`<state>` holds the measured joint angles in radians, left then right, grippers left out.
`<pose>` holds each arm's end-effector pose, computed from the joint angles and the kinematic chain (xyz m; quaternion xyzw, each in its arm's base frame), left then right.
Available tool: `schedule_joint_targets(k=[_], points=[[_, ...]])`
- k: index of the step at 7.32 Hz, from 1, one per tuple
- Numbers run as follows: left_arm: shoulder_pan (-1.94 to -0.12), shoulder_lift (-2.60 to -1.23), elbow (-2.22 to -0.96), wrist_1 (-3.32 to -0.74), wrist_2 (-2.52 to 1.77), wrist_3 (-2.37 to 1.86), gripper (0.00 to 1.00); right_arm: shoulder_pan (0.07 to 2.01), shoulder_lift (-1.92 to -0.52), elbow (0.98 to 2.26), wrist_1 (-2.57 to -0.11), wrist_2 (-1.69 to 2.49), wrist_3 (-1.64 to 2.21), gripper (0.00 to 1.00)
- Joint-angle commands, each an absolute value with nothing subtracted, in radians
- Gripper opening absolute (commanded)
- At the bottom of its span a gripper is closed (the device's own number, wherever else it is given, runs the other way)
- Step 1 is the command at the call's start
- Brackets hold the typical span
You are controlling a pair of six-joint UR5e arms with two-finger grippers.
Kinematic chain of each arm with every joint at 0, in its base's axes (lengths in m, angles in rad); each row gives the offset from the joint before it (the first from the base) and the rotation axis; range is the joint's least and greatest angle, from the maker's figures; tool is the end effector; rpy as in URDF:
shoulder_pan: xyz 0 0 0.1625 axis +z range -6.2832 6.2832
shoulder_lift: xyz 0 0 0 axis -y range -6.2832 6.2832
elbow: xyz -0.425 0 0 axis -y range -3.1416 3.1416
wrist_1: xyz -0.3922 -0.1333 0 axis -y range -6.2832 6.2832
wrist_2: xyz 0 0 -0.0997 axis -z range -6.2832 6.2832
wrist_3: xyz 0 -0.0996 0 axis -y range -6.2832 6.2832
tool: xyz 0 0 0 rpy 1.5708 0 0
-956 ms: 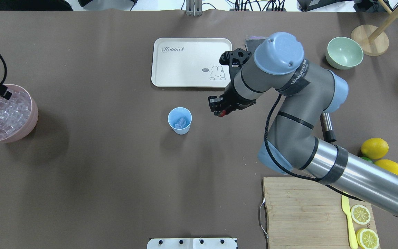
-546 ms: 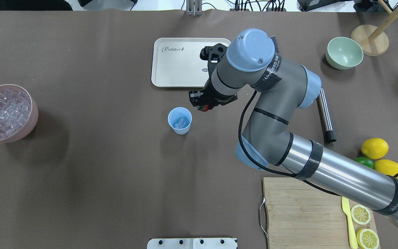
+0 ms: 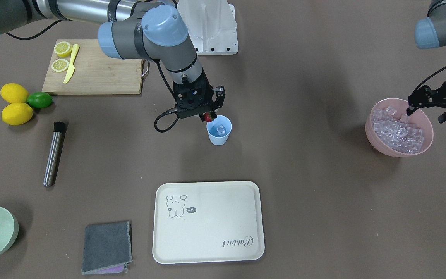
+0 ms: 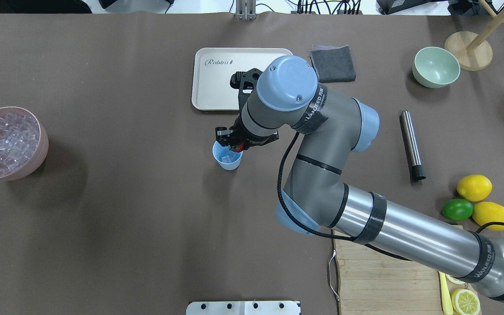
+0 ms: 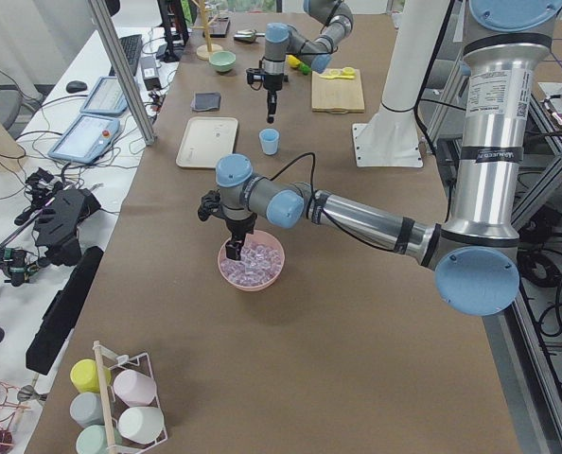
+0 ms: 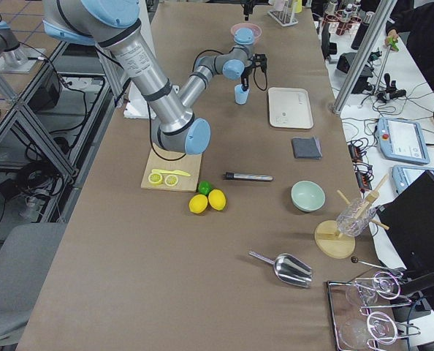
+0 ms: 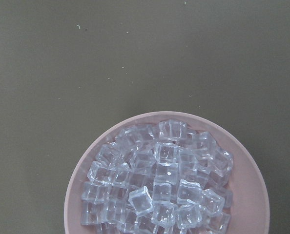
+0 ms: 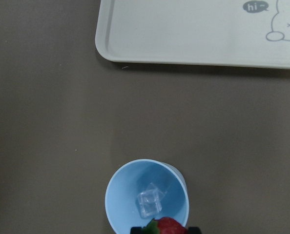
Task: Mash ice and strawberries in cup
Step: 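Lower the strawberry into the blue cup and open the right gripper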
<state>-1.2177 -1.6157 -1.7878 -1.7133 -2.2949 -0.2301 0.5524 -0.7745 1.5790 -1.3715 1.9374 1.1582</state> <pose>0.1163 -0.5102 0.5149 0.0801 0.3863 0.1273 0.9100 -0.5513 -0.4545 0.1430 0.0779 -0.4932 -0.0273 0.8660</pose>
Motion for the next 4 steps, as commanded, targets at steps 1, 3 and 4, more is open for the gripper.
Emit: schedule_joint_targets(k=[1, 3, 4], points=[[-1.218, -1.62, -1.784, -1.716, -2.296, -0.23, 0.98, 0.538, -0.729, 1.528, -1.368, 1.907, 1.166, 0.0], [-1.218, -1.612, -1.784, -1.721, -2.296, -0.23, 0.98, 0.526, -0.718, 1.513, -1.367, 1.878, 1.172, 0.0], [-1.219, -1.606, -1.787, -1.721, -2.296, -0.23, 0.98, 0.522, -0.715, 1.506, -1.367, 1.853, 1.178, 0.6]])
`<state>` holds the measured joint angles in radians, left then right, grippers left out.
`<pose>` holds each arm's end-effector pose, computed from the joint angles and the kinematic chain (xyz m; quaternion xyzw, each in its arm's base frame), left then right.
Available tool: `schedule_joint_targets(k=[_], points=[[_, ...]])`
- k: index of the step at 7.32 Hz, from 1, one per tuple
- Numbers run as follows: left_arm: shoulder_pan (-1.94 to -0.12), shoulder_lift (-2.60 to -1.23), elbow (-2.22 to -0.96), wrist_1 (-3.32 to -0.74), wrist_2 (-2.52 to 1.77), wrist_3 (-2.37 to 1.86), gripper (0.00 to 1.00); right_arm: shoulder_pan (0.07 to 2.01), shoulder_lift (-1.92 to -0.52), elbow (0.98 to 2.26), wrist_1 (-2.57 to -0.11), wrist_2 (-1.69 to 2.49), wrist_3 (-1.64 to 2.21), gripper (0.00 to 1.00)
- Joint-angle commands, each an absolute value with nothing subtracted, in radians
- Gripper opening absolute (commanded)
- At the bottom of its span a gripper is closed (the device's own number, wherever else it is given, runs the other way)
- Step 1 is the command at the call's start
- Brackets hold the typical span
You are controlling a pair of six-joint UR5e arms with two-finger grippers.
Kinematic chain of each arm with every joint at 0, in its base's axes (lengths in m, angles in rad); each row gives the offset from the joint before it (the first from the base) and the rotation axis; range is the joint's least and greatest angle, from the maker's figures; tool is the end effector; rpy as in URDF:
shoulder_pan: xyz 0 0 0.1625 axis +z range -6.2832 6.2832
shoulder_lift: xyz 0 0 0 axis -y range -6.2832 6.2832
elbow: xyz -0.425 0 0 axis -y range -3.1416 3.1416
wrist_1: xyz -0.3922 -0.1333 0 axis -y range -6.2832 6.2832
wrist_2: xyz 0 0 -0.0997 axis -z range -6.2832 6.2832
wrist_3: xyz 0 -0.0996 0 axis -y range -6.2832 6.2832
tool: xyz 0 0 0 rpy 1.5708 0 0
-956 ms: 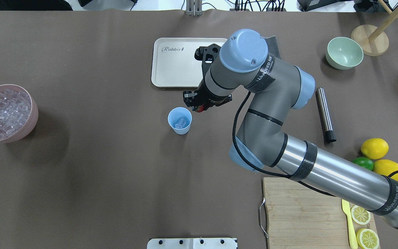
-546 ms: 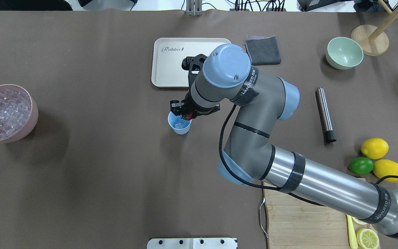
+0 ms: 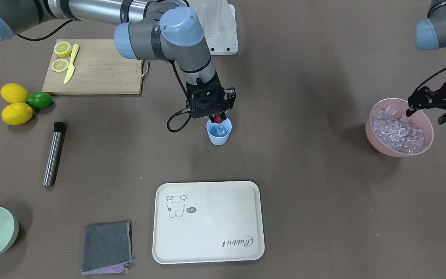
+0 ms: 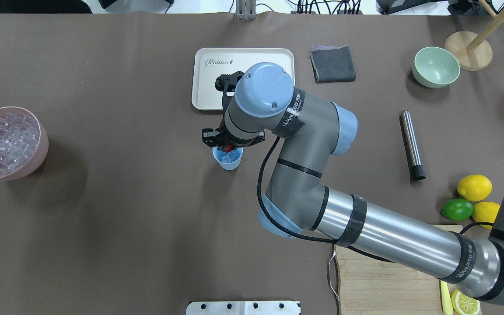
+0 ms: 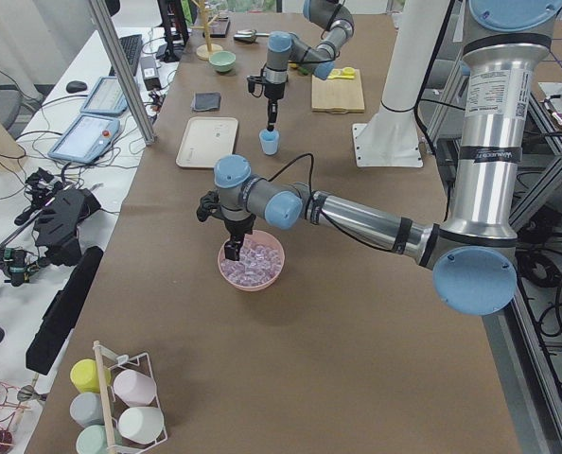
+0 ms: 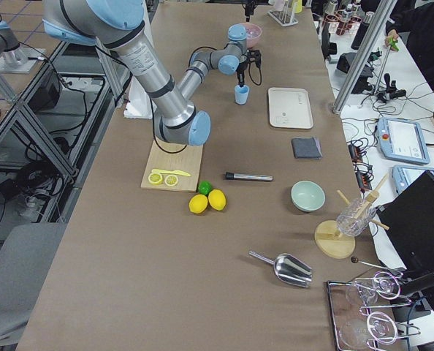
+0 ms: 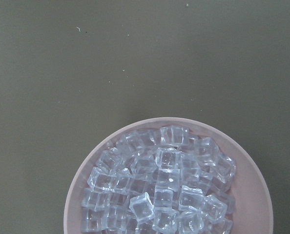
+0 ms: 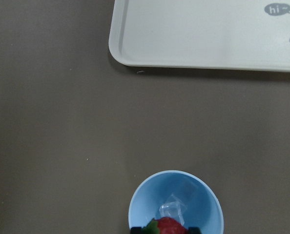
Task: Mash ice and strawberries in cup
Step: 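Lower the strawberry into the blue cup and open the right gripper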
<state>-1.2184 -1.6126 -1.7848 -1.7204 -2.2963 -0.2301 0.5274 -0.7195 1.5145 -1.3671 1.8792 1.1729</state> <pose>0.1158 -0.5096 0.5170 0.0805 0.3870 0.1273 0.9097 -0.5773 -0.4555 0.1302 0.0905 -0.4836 -0.0173 0.8704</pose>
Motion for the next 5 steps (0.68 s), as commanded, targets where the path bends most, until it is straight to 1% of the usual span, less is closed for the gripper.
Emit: schedule_joint_targets(k=[1, 3, 4, 5], points=[[-1.221, -1.598, -1.783, -1.721, -2.292, -0.23, 0.98, 0.508, -0.709, 1.5, -1.365, 1.803, 1.18, 1.0], [-1.223, -1.585, -1.787, -1.717, -2.292, -0.229, 0.98, 0.523, -0.722, 1.526, -1.376, 1.81, 1.209, 1.0], [-1.241, -1.585, -1.787, -1.715, -2.293, -0.226, 0.98, 0.56, -0.78, 1.564, -1.377, 1.833, 1.207, 1.0], [-1.265, -1.582, -1.789, -1.713, -2.293, -0.224, 0.98, 0.637, -0.867, 1.613, -1.378, 1.929, 1.191, 1.0]])
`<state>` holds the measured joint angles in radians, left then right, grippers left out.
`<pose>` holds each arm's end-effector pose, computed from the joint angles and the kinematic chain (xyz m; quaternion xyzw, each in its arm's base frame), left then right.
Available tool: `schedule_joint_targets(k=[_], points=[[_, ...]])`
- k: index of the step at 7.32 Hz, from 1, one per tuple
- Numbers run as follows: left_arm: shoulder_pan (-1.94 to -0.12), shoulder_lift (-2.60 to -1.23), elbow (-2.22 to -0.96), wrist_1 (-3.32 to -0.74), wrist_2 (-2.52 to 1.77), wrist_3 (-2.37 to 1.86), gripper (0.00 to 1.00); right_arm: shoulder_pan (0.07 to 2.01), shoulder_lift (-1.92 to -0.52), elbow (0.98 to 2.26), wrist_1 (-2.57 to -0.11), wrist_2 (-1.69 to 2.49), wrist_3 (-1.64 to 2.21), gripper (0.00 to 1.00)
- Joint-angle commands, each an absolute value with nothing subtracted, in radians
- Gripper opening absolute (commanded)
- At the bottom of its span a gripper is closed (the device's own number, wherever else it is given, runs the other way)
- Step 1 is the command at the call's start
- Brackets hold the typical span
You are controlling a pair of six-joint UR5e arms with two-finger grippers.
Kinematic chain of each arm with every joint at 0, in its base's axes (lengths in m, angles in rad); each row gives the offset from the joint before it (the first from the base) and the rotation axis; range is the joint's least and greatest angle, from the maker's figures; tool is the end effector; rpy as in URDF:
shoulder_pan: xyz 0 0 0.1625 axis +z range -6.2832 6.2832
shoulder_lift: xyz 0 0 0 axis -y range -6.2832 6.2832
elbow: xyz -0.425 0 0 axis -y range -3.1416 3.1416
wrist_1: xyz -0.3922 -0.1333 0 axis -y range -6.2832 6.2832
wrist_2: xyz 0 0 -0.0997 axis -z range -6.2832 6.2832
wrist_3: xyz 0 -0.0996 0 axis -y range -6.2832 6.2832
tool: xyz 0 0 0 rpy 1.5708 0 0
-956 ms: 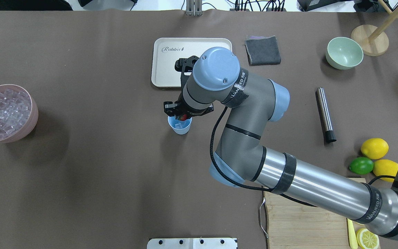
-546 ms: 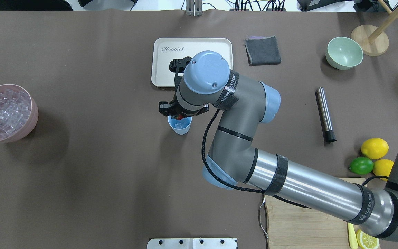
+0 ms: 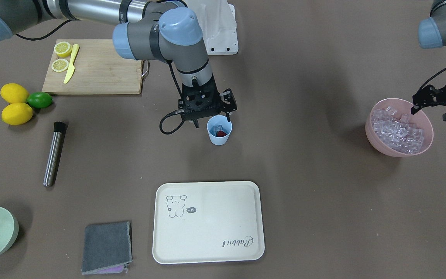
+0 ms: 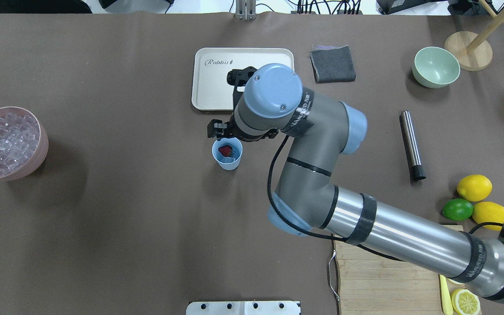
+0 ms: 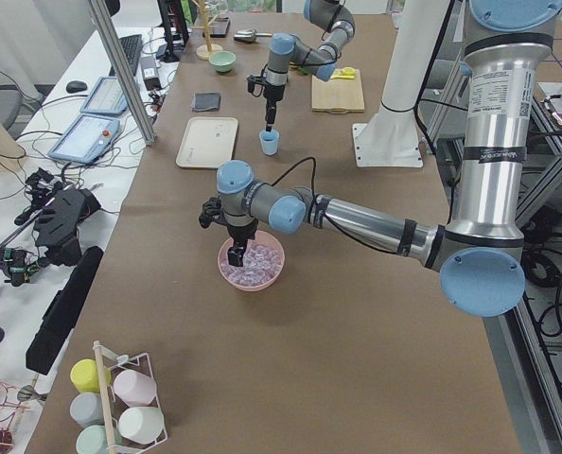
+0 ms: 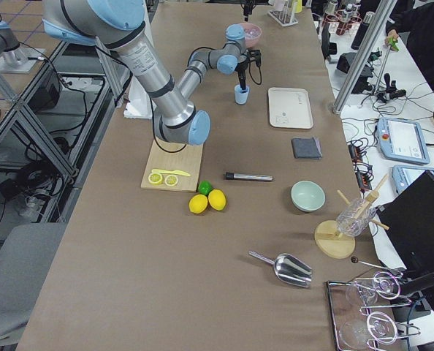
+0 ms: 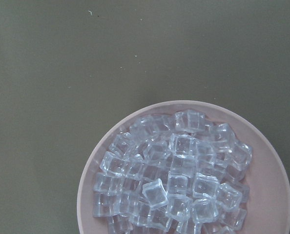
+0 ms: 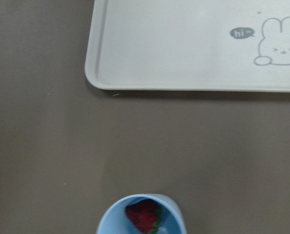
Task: Mash ice and strawberries in cup
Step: 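Move the right gripper back toward the steel muddler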
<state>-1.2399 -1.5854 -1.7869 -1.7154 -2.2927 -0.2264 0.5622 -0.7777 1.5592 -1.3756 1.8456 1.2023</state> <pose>0.1013 -0.5025 0.5308 0.0724 0.3816 0.1138 0.9144 -0.5496 -0.4718 0.1555 0.1005 -0.4696 0.0206 0.8769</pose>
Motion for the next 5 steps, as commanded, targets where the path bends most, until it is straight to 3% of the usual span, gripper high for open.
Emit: schedule_joint_targets(k=[1, 5], points=[[-1.287, -1.547, -1.796, -1.715, -2.295, -0.212, 0.98, 0.747, -0.95, 1.63, -1.373, 2.072, 1.127, 1.0], [-1.428, -1.543, -1.738, -1.635, -2.315, -0.056, 0.97, 0.957, -1.239, 1.625, -1.365, 2.18, 0.794, 1.0]])
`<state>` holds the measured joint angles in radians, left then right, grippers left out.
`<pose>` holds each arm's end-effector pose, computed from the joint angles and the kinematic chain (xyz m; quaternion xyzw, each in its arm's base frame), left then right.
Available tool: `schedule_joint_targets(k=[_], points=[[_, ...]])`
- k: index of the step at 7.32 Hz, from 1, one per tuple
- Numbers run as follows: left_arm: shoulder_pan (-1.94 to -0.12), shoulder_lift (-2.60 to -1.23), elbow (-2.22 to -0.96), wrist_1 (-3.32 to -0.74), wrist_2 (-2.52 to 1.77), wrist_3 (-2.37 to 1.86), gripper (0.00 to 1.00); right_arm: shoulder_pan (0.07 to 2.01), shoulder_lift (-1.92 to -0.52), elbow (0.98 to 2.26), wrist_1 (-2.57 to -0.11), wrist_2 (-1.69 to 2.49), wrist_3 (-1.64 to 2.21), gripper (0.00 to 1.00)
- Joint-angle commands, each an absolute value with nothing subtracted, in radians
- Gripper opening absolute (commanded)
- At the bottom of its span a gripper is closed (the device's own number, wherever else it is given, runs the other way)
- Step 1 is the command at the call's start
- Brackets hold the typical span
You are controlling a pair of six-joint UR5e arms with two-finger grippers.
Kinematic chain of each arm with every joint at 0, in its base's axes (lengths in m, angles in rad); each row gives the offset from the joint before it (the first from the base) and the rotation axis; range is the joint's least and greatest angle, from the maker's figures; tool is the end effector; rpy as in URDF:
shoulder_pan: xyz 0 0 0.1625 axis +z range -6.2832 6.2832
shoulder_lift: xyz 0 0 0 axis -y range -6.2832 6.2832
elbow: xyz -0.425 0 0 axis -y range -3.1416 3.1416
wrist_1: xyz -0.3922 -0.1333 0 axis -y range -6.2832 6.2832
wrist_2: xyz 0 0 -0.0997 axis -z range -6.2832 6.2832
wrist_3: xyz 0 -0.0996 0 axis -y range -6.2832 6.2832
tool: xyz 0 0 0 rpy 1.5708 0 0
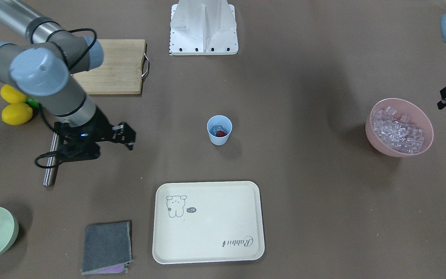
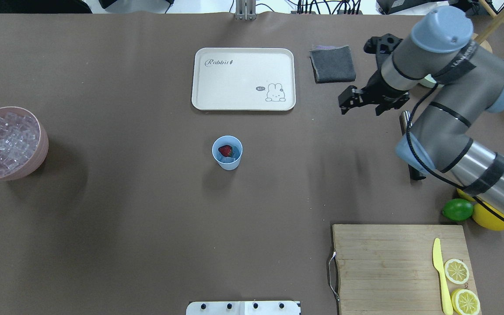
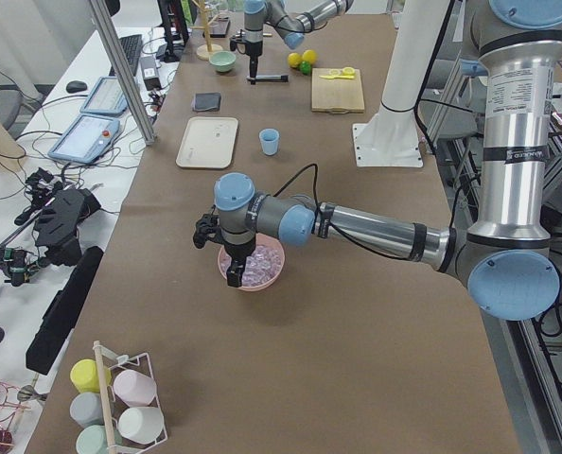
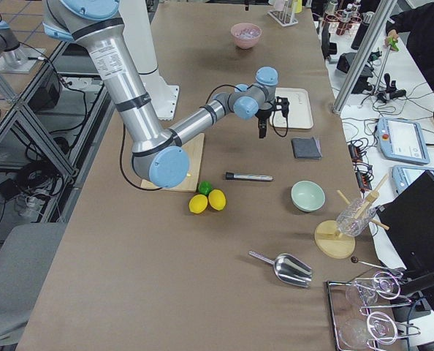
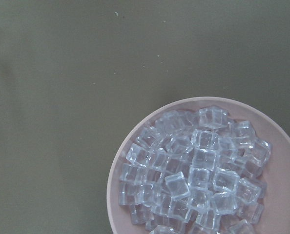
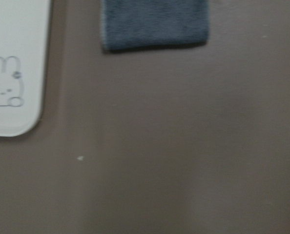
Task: Mash ice and strawberries in cup
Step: 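Move the right gripper back toward the steel muddler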
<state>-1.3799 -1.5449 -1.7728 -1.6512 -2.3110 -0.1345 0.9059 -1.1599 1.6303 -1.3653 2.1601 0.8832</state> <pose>0.0281 -0.4939 0.5645 0.0596 0.3733 0.0723 0.9230 -0.3390 -0.5588 0.3766 0.0354 -0.4177 0.0026 0.9079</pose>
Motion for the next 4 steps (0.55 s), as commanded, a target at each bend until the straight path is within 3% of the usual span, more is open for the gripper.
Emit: schedule_joint_targets(k=[1, 2, 4], points=[[-1.443, -1.543, -1.736, -1.635, -2.315, -0.037, 0.98, 0.977, -1.261, 1.609, -1.367, 2.181, 0.793, 1.0], [-1.443, -1.543, -1.74, -1.634, -2.315, -0.04, 0.98, 1.0, -1.261, 1.548, -1.362, 2.183, 0.779, 1.0], [-1.443, -1.545, -1.744, -1.628, -2.315, -0.04, 0.98, 1.0, -1.261, 1.499, -1.348, 2.183, 0.761, 0.84]])
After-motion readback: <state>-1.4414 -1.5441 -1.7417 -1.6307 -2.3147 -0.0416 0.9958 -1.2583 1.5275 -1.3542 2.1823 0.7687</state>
